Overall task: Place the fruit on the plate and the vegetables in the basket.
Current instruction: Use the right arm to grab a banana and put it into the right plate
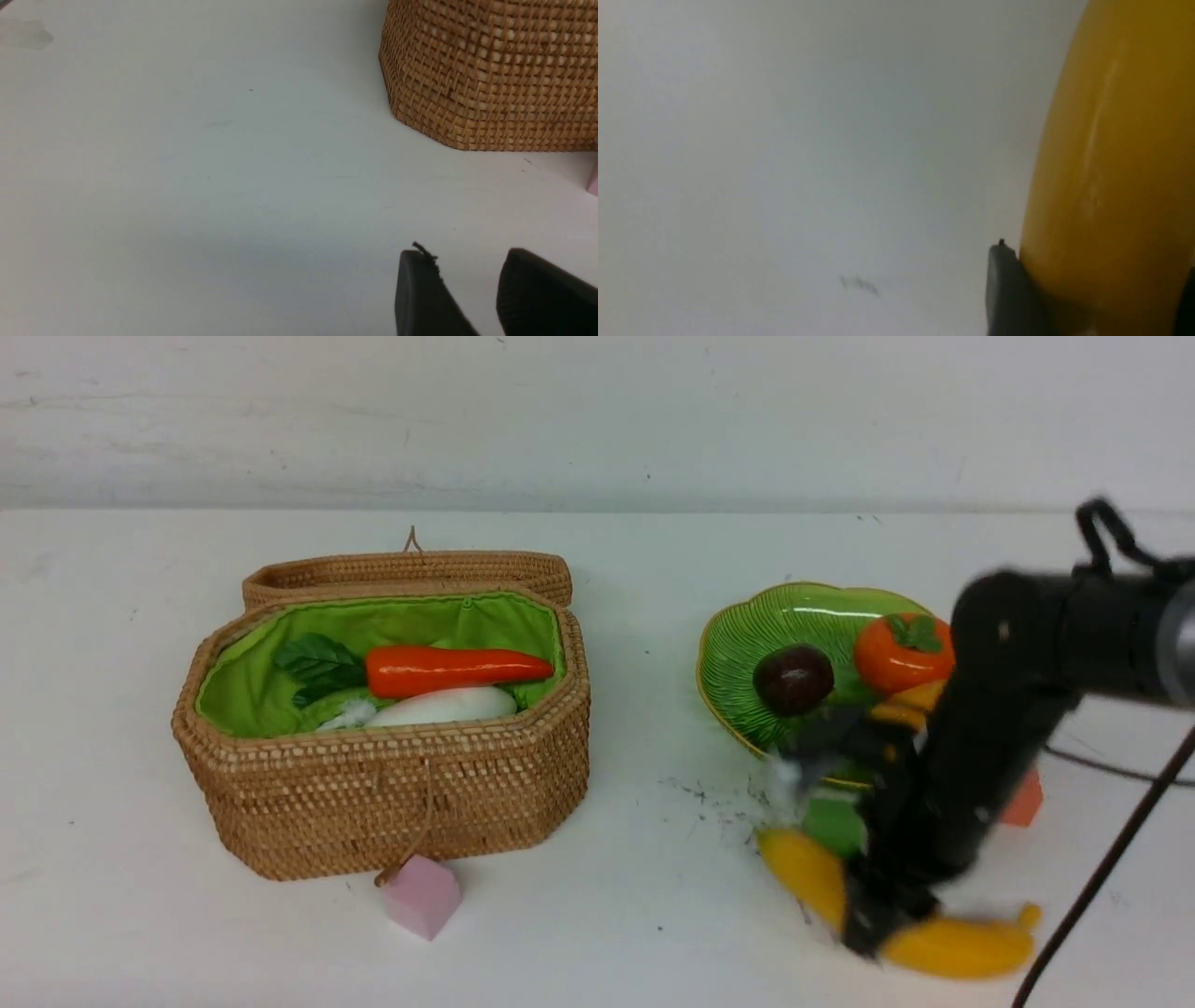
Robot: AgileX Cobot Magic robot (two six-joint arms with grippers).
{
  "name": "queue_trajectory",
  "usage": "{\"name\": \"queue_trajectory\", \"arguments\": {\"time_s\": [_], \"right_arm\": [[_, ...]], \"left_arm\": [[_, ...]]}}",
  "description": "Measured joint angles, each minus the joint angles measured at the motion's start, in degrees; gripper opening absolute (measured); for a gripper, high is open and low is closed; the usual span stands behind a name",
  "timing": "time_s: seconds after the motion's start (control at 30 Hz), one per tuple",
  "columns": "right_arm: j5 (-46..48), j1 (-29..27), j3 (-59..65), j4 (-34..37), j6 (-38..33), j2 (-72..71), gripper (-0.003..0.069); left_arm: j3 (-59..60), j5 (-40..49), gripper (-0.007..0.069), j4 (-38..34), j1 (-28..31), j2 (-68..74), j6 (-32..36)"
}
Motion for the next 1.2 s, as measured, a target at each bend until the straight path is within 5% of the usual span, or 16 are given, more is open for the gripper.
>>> {"name": "queue_trajectory", "arguments": {"time_s": [0.3, 0.63, 0.87, 1.2], "right_arm": [[-11.03, -0.32, -25.52, 7.76, 28.67, 5.79, 0.0325], [-19.02, -2.4, -33.75, 8.43, 45.52, 21.61, 0.0325], [-19.19, -3.63, -33.98, 3.99, 47.08, 22.35, 0.036], [-18.5, -3.57, -34.16, 2.87, 44.07, 21.15, 0.0626]], "left_arm": [[0.0, 0.0, 0.0238, 0.0, 0.0, 0.0, 0.0], [0.0, 0.0, 0.0239, 0.0, 0.0, 0.0, 0.0], [0.0, 0.0, 0.0239, 0.0, 0.0, 0.0, 0.0], [0.0, 0.0, 0.0239, 0.0, 0.0, 0.0, 0.0]]}}
